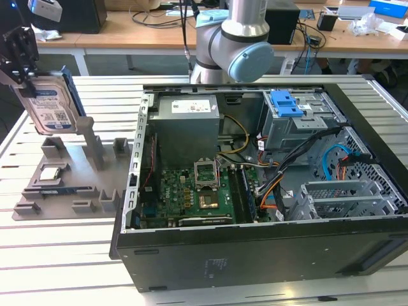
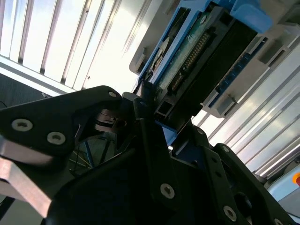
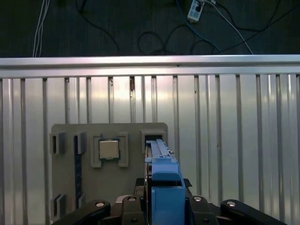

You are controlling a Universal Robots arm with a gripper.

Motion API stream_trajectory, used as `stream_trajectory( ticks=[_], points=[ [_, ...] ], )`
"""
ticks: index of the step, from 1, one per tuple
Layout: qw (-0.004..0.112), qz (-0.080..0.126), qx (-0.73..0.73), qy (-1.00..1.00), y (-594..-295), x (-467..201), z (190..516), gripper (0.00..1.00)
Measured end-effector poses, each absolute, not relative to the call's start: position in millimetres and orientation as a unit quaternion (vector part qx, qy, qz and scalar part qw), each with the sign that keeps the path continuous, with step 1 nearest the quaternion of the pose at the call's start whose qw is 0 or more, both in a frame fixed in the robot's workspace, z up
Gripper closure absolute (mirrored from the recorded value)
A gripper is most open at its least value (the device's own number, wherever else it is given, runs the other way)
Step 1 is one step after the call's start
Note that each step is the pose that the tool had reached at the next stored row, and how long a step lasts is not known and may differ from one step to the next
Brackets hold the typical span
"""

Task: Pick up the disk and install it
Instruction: 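Pick up the disk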

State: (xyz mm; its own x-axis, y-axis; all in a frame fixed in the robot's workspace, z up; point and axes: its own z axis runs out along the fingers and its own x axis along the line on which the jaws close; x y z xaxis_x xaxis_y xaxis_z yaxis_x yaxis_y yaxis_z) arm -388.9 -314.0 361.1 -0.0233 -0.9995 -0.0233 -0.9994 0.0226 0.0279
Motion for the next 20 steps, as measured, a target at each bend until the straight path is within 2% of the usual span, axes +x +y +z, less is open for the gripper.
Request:
stream_trajectory(
  ticks=[20],
  points=[
    [0.001, -0.018, 0.699, -0.715, -314, -389, 389, 0.63]
  ],
)
